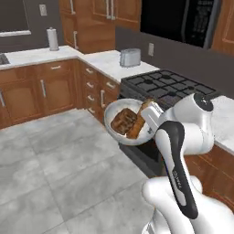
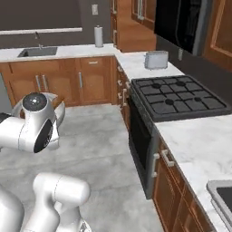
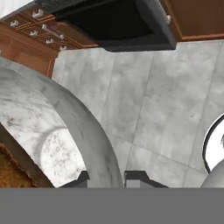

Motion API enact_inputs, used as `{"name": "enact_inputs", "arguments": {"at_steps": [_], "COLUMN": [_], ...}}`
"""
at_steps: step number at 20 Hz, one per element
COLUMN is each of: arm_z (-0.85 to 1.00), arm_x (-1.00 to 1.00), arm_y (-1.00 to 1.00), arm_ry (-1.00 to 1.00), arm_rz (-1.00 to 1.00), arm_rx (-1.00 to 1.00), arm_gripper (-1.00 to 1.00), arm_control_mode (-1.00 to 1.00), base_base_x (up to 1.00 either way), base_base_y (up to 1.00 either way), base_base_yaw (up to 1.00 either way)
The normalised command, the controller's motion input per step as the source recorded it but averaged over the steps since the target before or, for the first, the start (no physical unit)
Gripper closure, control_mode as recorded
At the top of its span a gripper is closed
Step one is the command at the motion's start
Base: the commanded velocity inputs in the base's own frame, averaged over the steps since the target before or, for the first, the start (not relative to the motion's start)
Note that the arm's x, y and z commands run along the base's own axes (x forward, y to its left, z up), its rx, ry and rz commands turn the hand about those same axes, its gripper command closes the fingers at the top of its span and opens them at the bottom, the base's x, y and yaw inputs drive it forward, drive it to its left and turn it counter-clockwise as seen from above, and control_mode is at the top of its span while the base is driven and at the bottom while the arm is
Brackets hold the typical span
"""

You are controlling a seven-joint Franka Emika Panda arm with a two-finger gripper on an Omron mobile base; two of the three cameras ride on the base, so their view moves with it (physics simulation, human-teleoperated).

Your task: Pick up the heated bread from the toaster oven and place it in the bowl. Then move the bread bowl to the dining counter.

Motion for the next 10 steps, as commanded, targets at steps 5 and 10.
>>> {"name": "enact_inputs", "arguments": {"at_steps": [5, 10], "arm_z": [0.0, 0.0], "arm_x": [0.0, 0.0], "arm_y": [0.0, 0.0], "arm_ry": [0.0, 0.0], "arm_rz": [0.0, 0.0], "arm_rx": [0.0, 0.0], "arm_gripper": [1.0, 1.0], "arm_control_mode": [1.0, 1.0], "base_base_x": [0.0, 0.5], "base_base_y": [0.19, 0.4], "base_base_yaw": [0.96, 0.73]}}
